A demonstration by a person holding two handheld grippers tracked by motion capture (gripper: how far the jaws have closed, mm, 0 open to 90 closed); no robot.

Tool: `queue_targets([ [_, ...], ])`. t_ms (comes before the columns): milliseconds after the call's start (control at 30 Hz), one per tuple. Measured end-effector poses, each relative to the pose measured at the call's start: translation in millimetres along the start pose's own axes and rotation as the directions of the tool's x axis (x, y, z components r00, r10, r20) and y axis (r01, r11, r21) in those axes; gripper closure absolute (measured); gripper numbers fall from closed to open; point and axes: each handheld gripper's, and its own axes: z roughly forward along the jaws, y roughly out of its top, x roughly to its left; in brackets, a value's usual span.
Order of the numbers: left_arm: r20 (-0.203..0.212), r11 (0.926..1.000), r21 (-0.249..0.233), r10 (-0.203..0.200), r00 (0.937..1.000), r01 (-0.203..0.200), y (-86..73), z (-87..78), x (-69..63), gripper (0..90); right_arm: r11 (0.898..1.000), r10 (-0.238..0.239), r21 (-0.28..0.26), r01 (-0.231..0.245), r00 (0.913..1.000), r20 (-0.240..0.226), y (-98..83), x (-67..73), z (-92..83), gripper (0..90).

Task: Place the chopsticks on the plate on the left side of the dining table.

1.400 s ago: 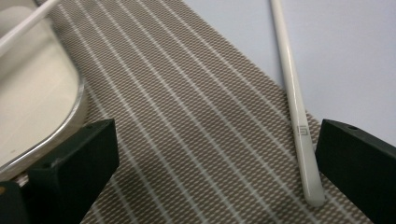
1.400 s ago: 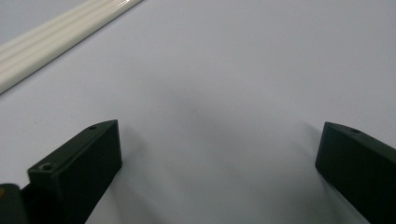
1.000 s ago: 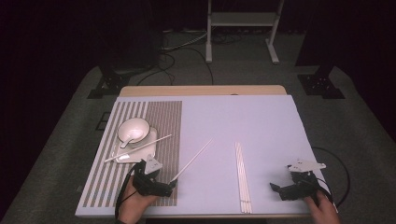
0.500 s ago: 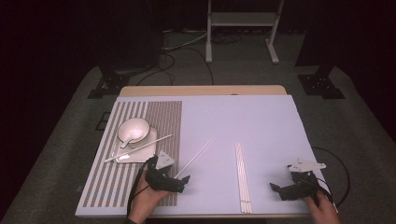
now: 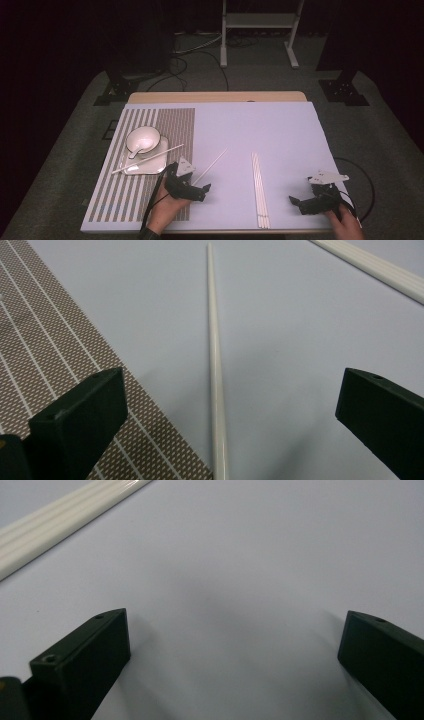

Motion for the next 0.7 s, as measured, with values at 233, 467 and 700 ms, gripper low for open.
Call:
queue_targets([
  [233, 0.002, 0.9994, 0.029, 0.016, 0.9999, -0.016, -0.7, 7.3, -1.1, 0.0, 1.000, -0.001, 0.000, 0.001, 1.0000, 0.000, -0.1, 0.0, 0.0, 0.0],
  [467, -0.004, 0.9981, 0.057, 0.021, 0.9998, -0.021, -1.5, 11.5, -1.0, 0.0, 1.000, -0.001, -0.001, 0.001, 1.0000, 0.001, -0.1, 0.0, 0.0, 0.0],
  [700, -0.030, 0.9978, 0.066, 0.007, 0.9995, -0.005, -1.7, 11.9, -0.1, 3.2, 1.000, -0.001, -0.001, 0.001, 1.0000, 0.001, -0.1, 0.1, 0.0, 0.0],
])
